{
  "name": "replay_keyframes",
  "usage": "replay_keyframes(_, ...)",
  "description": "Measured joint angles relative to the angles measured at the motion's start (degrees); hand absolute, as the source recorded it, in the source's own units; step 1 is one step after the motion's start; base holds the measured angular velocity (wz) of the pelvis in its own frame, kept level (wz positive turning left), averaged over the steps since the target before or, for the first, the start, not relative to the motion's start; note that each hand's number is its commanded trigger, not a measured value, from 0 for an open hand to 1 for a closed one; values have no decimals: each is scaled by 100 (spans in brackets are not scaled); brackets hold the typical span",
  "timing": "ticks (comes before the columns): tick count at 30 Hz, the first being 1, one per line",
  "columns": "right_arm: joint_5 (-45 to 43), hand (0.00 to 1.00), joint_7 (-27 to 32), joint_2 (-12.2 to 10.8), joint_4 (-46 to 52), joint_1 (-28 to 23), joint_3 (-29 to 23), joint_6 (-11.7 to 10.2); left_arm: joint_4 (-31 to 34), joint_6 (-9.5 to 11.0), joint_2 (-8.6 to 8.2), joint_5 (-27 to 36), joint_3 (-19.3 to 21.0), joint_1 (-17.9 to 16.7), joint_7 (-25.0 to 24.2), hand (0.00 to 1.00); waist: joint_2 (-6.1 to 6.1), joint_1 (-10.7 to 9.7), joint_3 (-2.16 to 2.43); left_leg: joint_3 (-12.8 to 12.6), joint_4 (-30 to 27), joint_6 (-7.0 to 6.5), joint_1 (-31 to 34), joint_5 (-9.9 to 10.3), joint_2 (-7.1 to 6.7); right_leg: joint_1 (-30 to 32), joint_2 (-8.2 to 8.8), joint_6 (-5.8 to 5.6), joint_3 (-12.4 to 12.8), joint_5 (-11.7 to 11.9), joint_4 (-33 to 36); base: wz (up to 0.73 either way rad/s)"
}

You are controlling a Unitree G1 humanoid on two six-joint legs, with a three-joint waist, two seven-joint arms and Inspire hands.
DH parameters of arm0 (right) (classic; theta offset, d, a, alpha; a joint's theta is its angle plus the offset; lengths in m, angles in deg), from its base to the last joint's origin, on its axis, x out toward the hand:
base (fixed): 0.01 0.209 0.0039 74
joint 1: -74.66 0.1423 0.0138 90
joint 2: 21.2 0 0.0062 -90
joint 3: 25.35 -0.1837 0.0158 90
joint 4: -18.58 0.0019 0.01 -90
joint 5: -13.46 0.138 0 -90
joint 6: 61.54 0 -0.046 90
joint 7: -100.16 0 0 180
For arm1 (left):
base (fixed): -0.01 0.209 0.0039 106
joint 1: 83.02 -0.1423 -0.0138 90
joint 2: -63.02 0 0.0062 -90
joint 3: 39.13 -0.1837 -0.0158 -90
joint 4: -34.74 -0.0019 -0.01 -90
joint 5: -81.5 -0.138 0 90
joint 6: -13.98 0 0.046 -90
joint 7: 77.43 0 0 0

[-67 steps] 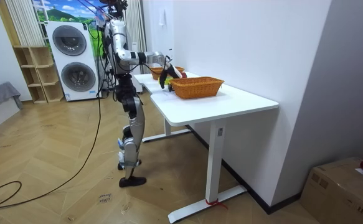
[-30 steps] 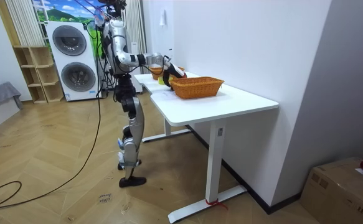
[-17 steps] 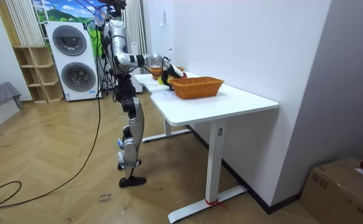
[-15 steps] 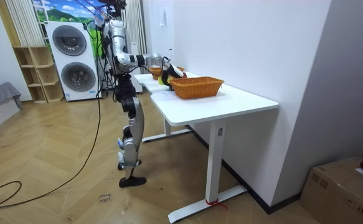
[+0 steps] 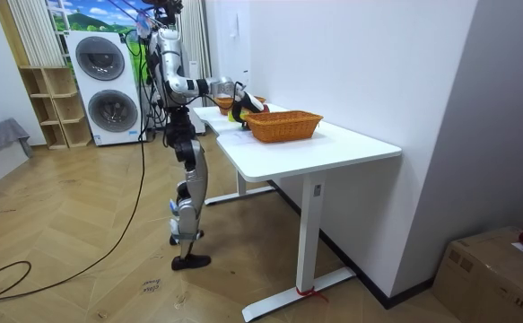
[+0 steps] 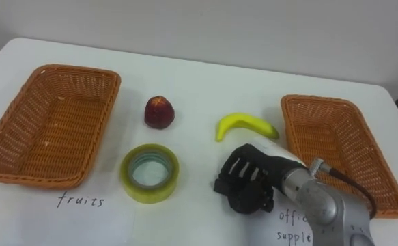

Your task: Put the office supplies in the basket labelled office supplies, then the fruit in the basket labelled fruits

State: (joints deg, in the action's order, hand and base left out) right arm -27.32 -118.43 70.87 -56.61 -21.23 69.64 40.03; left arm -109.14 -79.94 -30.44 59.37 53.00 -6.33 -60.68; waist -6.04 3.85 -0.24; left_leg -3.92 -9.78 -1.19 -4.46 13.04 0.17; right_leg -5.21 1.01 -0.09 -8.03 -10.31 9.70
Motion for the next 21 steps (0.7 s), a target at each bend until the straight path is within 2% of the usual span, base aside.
replay_keyframes(7,534,100,224,11,362,23,-123,-236,-5,169,1,2,-1,-45,67,0,-14,-79,-1,8,11,0,-26,-18,-3,-8,5,0,-2,0,-15,0)
replay_keyframes(11,948,100,533,13,431,69,-404,-465,-3,277,1,4,-1,-19,186,0,-52,-70,-17,17,15,-1,-42,-19,-1,-36,4,0,-2,0,-31,0)
replay_keyframes(16,949,100,805,13,430,226,-458,-578,-25,394,-7,7,-12,-54,256,0,-56,-94,-35,11,8,-1,-24,-19,0,-27,4,0,4,0,-31,0)
replay_keyframes(21,926,100,1001,18,487,278,-627,-606,-83,404,-10,2,38,-93,288,0,-45,-79,-41,14,-2,-1,-22,-19,-3,-25,5,0,1,0,-14,0)
